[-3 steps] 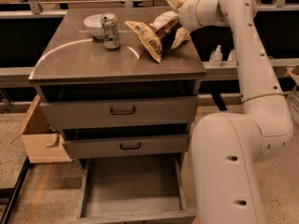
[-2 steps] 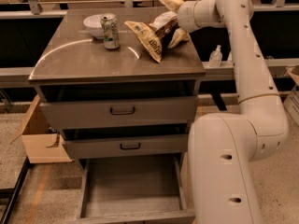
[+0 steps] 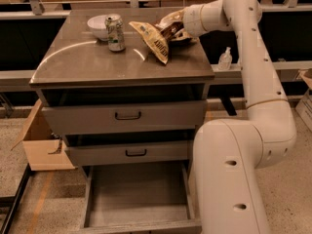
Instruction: Place brown chip bag into bottom drawer
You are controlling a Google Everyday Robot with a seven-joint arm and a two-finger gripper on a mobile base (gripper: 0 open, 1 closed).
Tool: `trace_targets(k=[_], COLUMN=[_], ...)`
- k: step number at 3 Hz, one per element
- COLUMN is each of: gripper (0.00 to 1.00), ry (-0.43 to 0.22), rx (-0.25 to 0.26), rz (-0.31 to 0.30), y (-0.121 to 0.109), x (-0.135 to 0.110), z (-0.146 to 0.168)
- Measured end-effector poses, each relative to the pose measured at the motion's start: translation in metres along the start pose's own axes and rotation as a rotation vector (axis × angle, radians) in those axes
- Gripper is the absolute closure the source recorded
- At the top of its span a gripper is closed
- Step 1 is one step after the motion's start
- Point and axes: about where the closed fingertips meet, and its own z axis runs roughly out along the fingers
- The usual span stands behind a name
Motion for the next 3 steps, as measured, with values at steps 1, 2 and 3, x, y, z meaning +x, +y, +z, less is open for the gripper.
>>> trace_targets(k=[1, 2, 3], gripper=[0.8, 1.0, 1.0], ry=[-0.012, -0.01, -0.012], rx=[-0.017, 0.022, 0.079], rz=[0.009, 0.104, 0.237], y=[0.005, -0.006, -0.026], x=[-0.003, -0.001, 0.0], z=[0.0, -0.011, -0.052])
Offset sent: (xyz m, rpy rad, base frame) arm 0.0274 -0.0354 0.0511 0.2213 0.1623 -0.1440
